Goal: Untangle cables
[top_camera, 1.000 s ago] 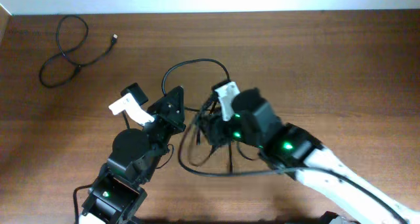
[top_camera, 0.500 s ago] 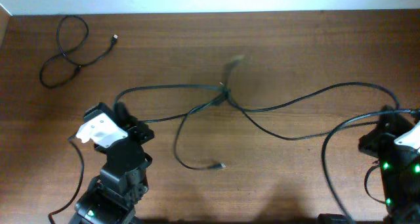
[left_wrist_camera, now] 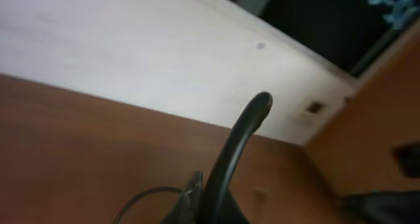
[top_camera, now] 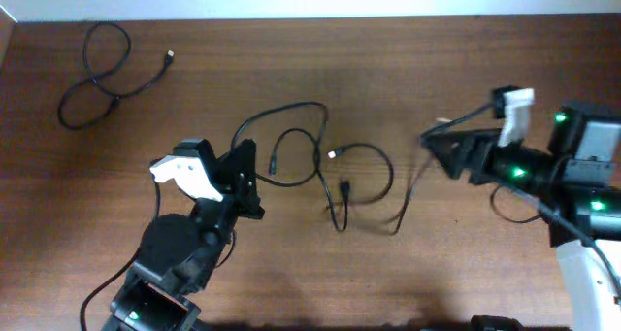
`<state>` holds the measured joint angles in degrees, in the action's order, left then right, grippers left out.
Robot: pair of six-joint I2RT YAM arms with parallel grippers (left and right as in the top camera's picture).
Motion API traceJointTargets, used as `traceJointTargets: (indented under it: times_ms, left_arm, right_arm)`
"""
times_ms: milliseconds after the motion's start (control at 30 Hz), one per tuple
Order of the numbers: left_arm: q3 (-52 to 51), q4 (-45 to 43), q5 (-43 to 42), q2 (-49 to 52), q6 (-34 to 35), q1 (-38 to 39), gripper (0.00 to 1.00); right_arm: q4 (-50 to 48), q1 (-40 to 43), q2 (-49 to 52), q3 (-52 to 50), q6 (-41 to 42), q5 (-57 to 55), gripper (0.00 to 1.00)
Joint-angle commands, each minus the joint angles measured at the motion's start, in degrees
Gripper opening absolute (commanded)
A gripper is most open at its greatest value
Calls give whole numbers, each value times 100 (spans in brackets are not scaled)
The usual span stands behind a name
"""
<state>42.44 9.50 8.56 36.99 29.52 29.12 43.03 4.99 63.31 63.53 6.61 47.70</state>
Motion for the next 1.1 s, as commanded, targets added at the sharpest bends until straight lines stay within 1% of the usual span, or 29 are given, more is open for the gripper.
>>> traceJointTargets:
  times_ms: [0,67,100,133,200,233,267,300,333,367,400,433,467,500,533,600,633,667,700,733,767,800,833,867,900,933,1000,1033,1067]
  left_arm:
    - [59,-267,-789,-37,-90,-11,0]
    - [59,-765,-1436,-37,-92,-11,0]
    - [59,-979,-1700,-37,-87,-11,0]
    - [59,-1213,-1950,-37,-42,-11,0]
    - [59,-1665,-2439,-37,127,-9,0]
    - [59,-1788,-2614,-39,142,-11,0]
    - [59,-2096,-2979,-39,356,-11,0]
    - [59,-2398,-3421,-39,363,-11,0]
    - [59,-2597,-3853,-39,361,-11,0]
    - [59,-2544,-4321,-39,162,-33,0]
    - [59,-2389,-4334,-48,164,-120,0]
    - [59,-2212,-4334,-68,162,-293,0]
    - [59,-2004,-4336,-76,162,-573,0]
    - [59,-1847,-4334,-76,151,-774,0]
    - [59,-1421,-4280,-76,-140,-1093,0]
    - [59,-398,-3388,-76,-138,-1434,0]
    - [59,319,-2559,-76,-136,-1534,0]
    - [59,780,-1930,-76,-136,-1543,0]
    - [59,1084,-1410,-74,-138,-1543,0]
    - [59,1093,-1045,-74,-136,-1543,0]
    - [59,1027,-769,-76,-136,-1543,0]
    - [59,660,-734,-76,-133,-1543,0]
    - [59,35,-769,-76,-138,-1543,0]
    - [59,-852,-765,-76,-138,-1543,0]
    - [59,-1432,-695,-74,-138,-1543,0]
    - [59,-2205,-107,-74,-138,-1543,0]
    - [59,-2387,1460,-70,-304,-1543,0]
    - [59,-2378,1941,-28,-675,-1543,0]
    - [59,-2376,2430,98,-1390,-1543,0]
  right_arm:
    - [-122,-721,-55,13,-520,-256,83]
    - [-345,-1342,-2,13,-481,-809,83]
    - [-614,-1674,11,13,-166,-1113,83]
    - [-896,-2002,48,13,282,-1805,84]
    - [-1460,-2531,197,13,387,-2238,85]
    - [-1502,-2662,286,13,758,-3001,85]
    - [-1497,-2717,426,13,787,-3696,85]
    - [-1523,-2704,579,13,785,-4245,85]
    - [-1539,-2651,699,13,787,-5115,88]
    - [-1471,-2413,739,13,970,-6323,92]
    - [-1373,-2114,719,13,1108,-6926,97]
    - [-1279,-1648,713,13,1104,-7066,99]
    - [-1174,-1191,713,13,1106,-7010,99]
    - [-1080,-782,713,13,1062,-6752,99]
    - [-1005,-323,713,13,767,-6033,99]
    - [-1132,-35,684,31,708,-5040,100]
    - [-1141,-44,638,55,656,-4828,93]
    - [-1169,-46,603,57,625,-4767,86]
    - [-1176,-46,520,57,625,-4520,86]
    - [-1174,-46,479,57,625,-4275,87]
    - [-1174,-46,444,57,560,-3775,95]
    - [-1176,-48,396,57,341,-2811,99]
    - [-1121,-46,378,57,258,-2210,99]
    - [-922,-46,374,57,214,-2124,100]
    - [-726,-48,376,55,-4,-2111,98]
    - [-256,-48,382,55,-455,-2114,99]
    - [278,-48,380,55,-518,-2107,99]
    - [507,-52,380,52,-518,-2090,98]
    - [780,-87,382,37,-542,-2092,98]
